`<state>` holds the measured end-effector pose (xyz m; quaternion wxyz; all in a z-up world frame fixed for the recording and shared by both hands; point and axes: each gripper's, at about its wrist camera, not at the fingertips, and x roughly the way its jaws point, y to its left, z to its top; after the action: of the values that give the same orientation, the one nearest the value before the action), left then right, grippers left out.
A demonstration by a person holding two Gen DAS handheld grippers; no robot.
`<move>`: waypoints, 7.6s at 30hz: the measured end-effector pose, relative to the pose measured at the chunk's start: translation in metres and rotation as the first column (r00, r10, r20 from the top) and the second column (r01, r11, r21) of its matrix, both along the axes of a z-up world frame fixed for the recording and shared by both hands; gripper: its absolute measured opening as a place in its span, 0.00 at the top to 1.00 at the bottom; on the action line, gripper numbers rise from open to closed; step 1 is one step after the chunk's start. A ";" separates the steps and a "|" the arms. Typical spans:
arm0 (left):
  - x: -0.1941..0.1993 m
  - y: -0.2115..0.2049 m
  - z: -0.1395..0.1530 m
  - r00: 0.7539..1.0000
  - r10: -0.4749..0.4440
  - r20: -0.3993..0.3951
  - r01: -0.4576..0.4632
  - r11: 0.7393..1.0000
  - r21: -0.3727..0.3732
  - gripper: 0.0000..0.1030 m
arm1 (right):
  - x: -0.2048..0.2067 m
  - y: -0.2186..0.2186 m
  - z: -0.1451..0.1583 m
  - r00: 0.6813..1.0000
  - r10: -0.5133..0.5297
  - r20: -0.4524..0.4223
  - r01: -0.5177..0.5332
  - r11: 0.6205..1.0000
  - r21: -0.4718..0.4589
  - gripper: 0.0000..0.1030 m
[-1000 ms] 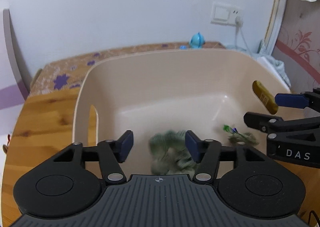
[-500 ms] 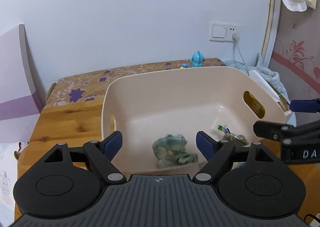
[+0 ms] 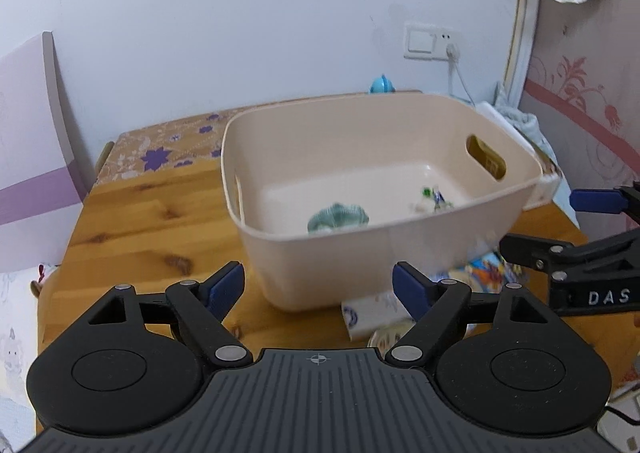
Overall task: Organize objects
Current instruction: 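Open the left gripper dropping the scrunchie while the right releases the tea bag, then grasp the black box with the left gripper while the right grasps the blue Sanrio box, then lift both boxes and carry them over the beige basket, then open both grippers to drop the boxes into the basket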
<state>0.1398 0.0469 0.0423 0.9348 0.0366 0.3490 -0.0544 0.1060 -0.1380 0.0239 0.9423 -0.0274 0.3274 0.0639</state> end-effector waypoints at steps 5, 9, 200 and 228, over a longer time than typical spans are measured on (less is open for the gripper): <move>-0.014 0.003 -0.011 1.000 -0.007 -0.012 0.008 1.000 0.027 0.20 | -0.008 0.007 -0.016 1.000 0.003 -0.031 -0.003 1.000 -0.006 0.00; -0.021 0.008 -0.022 1.000 0.004 -0.026 -0.003 0.999 0.032 0.20 | -0.013 0.010 -0.028 0.998 -0.008 -0.055 0.007 1.000 -0.006 0.00; 0.123 -0.029 -0.039 0.997 0.016 -0.070 -0.012 0.999 0.048 0.63 | 0.114 -0.024 -0.001 0.999 0.039 -0.011 -0.040 0.999 -0.015 0.78; 0.063 -0.028 0.003 0.998 0.016 0.056 -0.018 0.999 0.027 0.20 | 0.054 -0.039 0.034 0.997 0.035 0.072 -0.033 0.999 -0.022 0.06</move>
<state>0.2026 0.0185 0.0457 0.9440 0.0478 0.3238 -0.0406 0.1598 -0.1773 0.0582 0.9520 -0.0448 0.2932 0.0755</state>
